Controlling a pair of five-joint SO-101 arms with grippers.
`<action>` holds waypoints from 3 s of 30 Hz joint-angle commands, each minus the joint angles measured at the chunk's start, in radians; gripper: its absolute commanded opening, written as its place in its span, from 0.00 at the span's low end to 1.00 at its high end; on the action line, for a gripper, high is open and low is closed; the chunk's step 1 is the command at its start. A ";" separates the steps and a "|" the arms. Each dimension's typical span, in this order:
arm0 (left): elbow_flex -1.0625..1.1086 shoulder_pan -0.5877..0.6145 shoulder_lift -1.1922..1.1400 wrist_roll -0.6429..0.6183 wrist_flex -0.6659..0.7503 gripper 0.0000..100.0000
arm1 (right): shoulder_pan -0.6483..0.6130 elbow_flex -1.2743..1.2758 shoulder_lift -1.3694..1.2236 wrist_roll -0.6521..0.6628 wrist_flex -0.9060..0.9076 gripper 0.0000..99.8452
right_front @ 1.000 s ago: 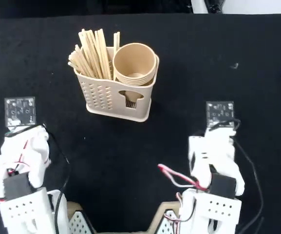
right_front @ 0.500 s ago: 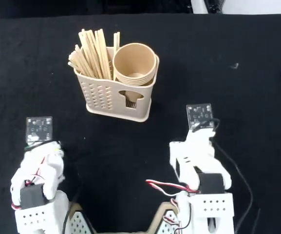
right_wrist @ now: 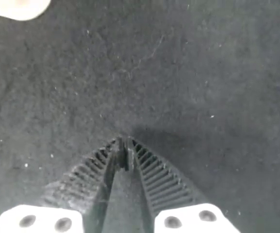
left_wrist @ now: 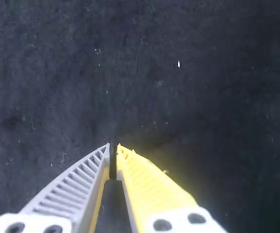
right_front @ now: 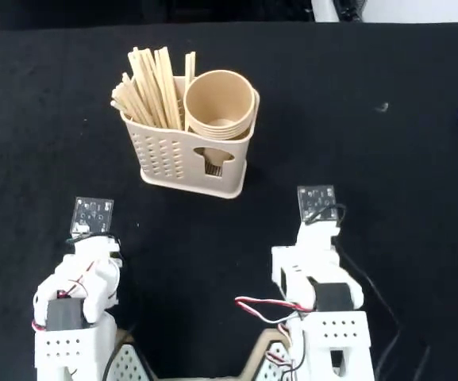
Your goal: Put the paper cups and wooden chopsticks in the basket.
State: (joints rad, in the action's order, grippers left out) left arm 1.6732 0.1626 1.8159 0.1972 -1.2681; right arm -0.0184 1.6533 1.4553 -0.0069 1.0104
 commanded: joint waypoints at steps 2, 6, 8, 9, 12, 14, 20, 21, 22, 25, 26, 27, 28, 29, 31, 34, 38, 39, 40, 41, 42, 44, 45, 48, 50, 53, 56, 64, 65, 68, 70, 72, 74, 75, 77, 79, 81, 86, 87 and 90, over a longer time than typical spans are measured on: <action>0.025 -0.012 0.008 -0.008 -0.006 0.03 | -0.011 -0.019 -0.001 -0.011 0.077 0.01; 0.025 -0.012 0.008 -0.006 -0.006 0.03 | -0.011 -0.016 -0.001 -0.009 0.107 0.01; 0.025 -0.013 0.008 -0.006 -0.006 0.03 | -0.011 -0.016 -0.001 -0.008 0.107 0.01; 0.025 -0.013 0.008 -0.006 -0.006 0.03 | -0.011 -0.016 -0.001 -0.008 0.107 0.01; 0.025 -0.015 0.008 -0.006 -0.006 0.03 | -0.011 -0.016 -0.001 -0.006 0.107 0.01; 0.025 -0.013 0.008 -0.006 -0.006 0.03 | -0.011 -0.016 -0.001 -0.006 0.107 0.01; 0.025 -0.012 0.008 -0.006 -0.006 0.03 | -0.012 -0.004 0.053 -0.006 0.117 0.01; 0.025 -0.012 0.009 -0.005 -0.006 0.03 | -0.011 0.004 0.084 -0.005 0.117 0.01; 0.025 -0.012 0.011 -0.005 -0.006 0.03 | -0.011 0.013 0.120 -0.005 0.117 0.01; 0.025 -0.021 0.012 -0.005 -0.008 0.03 | -0.011 0.042 0.254 -0.006 0.118 0.01; 0.025 -0.021 0.012 -0.005 -0.008 0.03 | -0.011 0.039 0.305 -0.003 0.120 0.01; 0.025 -0.021 0.012 -0.005 -0.008 0.03 | -0.011 0.036 0.341 -0.003 0.123 0.01; 0.025 -0.022 0.014 -0.005 -0.009 0.03 | -0.011 0.035 0.378 -0.003 0.138 0.01; 0.025 -0.022 0.015 -0.005 -0.009 0.03 | -0.011 0.033 0.414 -0.003 0.163 0.01; 0.025 -0.022 0.015 -0.005 -0.009 0.03 | -0.011 0.031 0.446 -0.003 0.236 0.01; 0.025 -0.039 0.015 -0.006 -0.009 0.03 | 0.000 0.031 0.437 -0.003 0.285 0.01; 0.025 -0.148 0.015 -0.006 -0.009 0.03 | 0.049 0.031 0.441 -0.003 0.298 0.01; 0.025 -0.159 0.015 -0.005 -0.009 0.03 | 0.049 0.031 0.443 -0.003 0.298 0.01; 0.025 -0.157 0.015 -0.006 -0.009 0.03 | 0.049 0.031 0.443 -0.003 0.298 0.01; 0.025 -0.157 0.015 -0.006 -0.009 0.03 | 0.049 0.031 0.443 -0.003 0.298 0.01; 0.025 -0.157 0.015 -0.006 -0.009 0.03 | 0.049 0.031 0.443 -0.003 0.298 0.01; 0.025 -0.157 0.015 -0.006 -0.009 0.03 | 0.049 0.031 0.443 -0.003 0.298 0.01; 0.025 -0.157 0.015 -0.006 -0.009 0.03 | 0.049 0.031 0.443 -0.003 0.298 0.01; 0.025 -0.157 0.015 -0.006 -0.009 0.03 | 0.051 0.031 0.443 -0.003 0.298 0.01; 0.025 -0.156 0.015 -0.006 -0.009 0.03 | 0.054 0.031 0.443 -0.003 0.298 0.01; 0.025 -0.133 0.015 -0.006 -0.009 0.03 | 0.054 0.031 0.443 -0.003 0.298 0.01; 0.025 -0.067 0.015 -0.006 -0.009 0.03 | 0.054 0.031 0.443 -0.003 0.298 0.01; 0.025 -0.035 0.015 -0.005 -0.009 0.03 | 0.051 0.031 0.441 -0.003 0.296 0.01; 0.025 -0.031 0.012 -0.005 -0.009 0.03 | 0.051 0.031 0.441 -0.003 0.296 0.01; 0.025 -0.027 0.009 -0.005 -0.008 0.03 | 0.051 0.031 0.441 -0.003 0.296 0.01; 0.025 -0.027 0.009 -0.005 -0.008 0.03 | 0.051 0.031 0.441 -0.003 0.296 0.01; 0.025 -0.027 0.009 -0.005 -0.008 0.03 | 0.051 0.031 0.441 -0.003 0.296 0.01; 0.025 -0.027 0.009 -0.005 -0.008 0.03 | 0.051 0.031 0.441 -0.003 0.296 0.01; 0.025 -0.027 0.009 -0.005 -0.008 0.03 | 0.051 0.031 0.441 -0.003 0.296 0.01; 0.025 -0.027 0.009 -0.005 -0.008 0.03 | 0.051 0.031 0.441 -0.003 0.296 0.01; 0.025 -0.027 0.009 -0.005 -0.008 0.03 | 0.051 0.031 0.441 -0.003 0.296 0.01; 0.025 -0.027 0.009 -0.005 -0.008 0.03 | 0.051 0.031 0.441 -0.003 0.296 0.01; 0.025 -0.027 0.009 -0.005 -0.008 0.03 | 0.051 0.031 0.441 -0.003 0.296 0.01; 0.025 -0.027 0.009 -0.005 -0.008 0.03 | 0.051 0.031 0.441 -0.003 0.296 0.01; 0.025 -0.027 0.009 -0.005 -0.008 0.03 | 0.051 0.031 0.441 -0.003 0.296 0.01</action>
State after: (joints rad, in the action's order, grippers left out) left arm 1.6763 0.1258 1.8220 0.1972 -1.2712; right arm 0.0199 1.6916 1.8006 -0.0069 1.3004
